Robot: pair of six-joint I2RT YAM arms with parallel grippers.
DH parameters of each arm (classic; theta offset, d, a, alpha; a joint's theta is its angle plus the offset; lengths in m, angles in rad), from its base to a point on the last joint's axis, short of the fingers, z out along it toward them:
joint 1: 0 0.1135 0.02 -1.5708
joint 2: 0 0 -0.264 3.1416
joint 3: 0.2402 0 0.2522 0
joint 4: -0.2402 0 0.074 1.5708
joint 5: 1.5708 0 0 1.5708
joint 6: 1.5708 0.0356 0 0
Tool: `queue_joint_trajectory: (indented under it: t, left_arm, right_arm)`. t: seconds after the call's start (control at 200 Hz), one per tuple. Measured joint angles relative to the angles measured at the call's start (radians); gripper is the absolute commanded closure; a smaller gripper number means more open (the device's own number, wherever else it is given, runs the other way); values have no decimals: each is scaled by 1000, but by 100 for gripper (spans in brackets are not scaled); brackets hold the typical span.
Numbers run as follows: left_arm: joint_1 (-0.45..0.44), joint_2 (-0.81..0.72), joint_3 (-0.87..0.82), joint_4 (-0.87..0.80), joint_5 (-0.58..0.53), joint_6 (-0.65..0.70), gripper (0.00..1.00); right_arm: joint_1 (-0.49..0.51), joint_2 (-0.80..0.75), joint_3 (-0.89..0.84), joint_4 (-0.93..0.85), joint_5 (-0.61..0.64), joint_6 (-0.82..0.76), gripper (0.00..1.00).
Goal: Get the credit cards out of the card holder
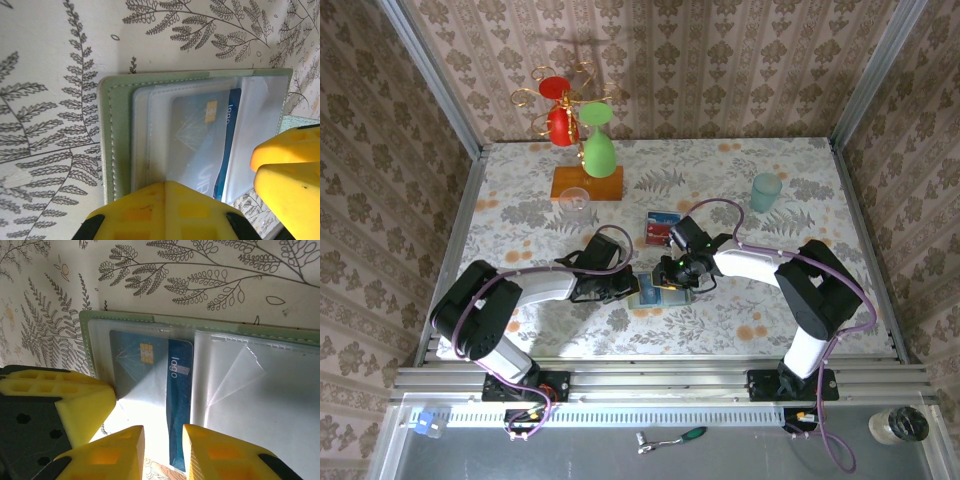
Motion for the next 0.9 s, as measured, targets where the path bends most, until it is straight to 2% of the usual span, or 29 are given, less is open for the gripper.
queue_joint_trajectory:
  t: [0.78,0.9]
  left_arm:
    - [1,5,14,-30,-6,19,100]
    - [1,5,14,-30,-6,19,100]
  right_arm:
    - [-2,58,-3,40,-39,1,73]
    - [-4,60,-8,53,-51,6,76]
